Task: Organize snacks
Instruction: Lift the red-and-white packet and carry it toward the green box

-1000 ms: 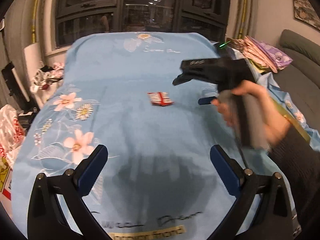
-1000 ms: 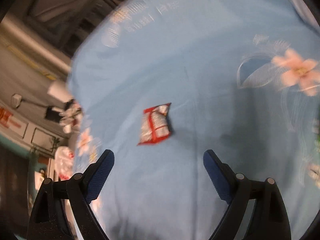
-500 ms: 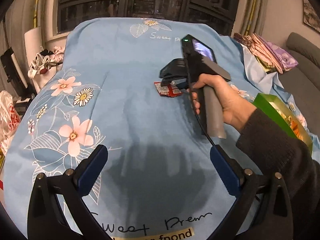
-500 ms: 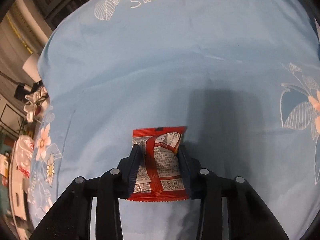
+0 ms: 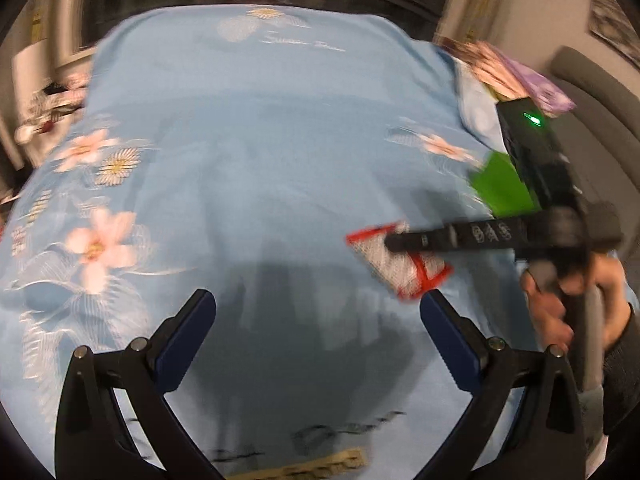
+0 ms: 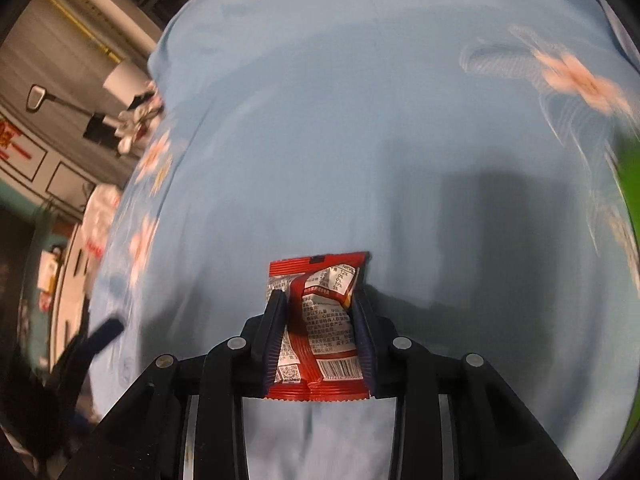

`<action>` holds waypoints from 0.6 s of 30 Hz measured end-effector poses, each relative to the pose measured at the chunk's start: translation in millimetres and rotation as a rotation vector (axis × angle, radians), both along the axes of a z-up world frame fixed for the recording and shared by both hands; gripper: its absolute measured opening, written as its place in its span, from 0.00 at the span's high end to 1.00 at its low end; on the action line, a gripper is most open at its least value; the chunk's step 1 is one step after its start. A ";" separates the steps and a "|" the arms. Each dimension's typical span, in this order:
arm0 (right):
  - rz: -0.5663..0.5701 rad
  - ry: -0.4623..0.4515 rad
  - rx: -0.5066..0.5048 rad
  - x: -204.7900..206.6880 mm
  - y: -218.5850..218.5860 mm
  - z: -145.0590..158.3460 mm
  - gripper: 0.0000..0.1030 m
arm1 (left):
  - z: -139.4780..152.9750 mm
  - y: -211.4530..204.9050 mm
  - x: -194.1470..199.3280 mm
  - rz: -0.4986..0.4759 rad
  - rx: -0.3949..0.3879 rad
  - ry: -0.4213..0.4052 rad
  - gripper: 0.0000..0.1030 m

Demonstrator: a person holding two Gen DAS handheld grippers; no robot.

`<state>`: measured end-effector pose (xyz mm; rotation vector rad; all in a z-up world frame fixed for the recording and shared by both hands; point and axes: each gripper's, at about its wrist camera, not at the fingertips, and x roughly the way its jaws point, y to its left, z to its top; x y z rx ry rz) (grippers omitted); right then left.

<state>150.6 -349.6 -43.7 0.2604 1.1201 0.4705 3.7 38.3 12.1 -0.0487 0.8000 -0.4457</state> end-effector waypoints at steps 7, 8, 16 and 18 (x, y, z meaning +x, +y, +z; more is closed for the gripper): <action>-0.034 0.026 0.094 -37.6 -39.2 -8.2 0.66 | -26.4 -46.7 -10.2 -0.209 -0.001 0.111 0.01; -0.037 0.023 0.112 -38.6 -41.0 -9.2 0.66 | -27.1 -49.7 -9.8 -0.224 -0.016 0.114 0.01; -0.049 -0.016 0.051 -43.9 -45.1 2.1 0.66 | -29.9 -73.6 -9.2 -0.294 -0.066 0.138 0.01; -0.041 -0.009 0.043 -44.6 -46.5 3.1 0.66 | -30.3 -75.3 -9.5 -0.295 -0.088 0.143 0.01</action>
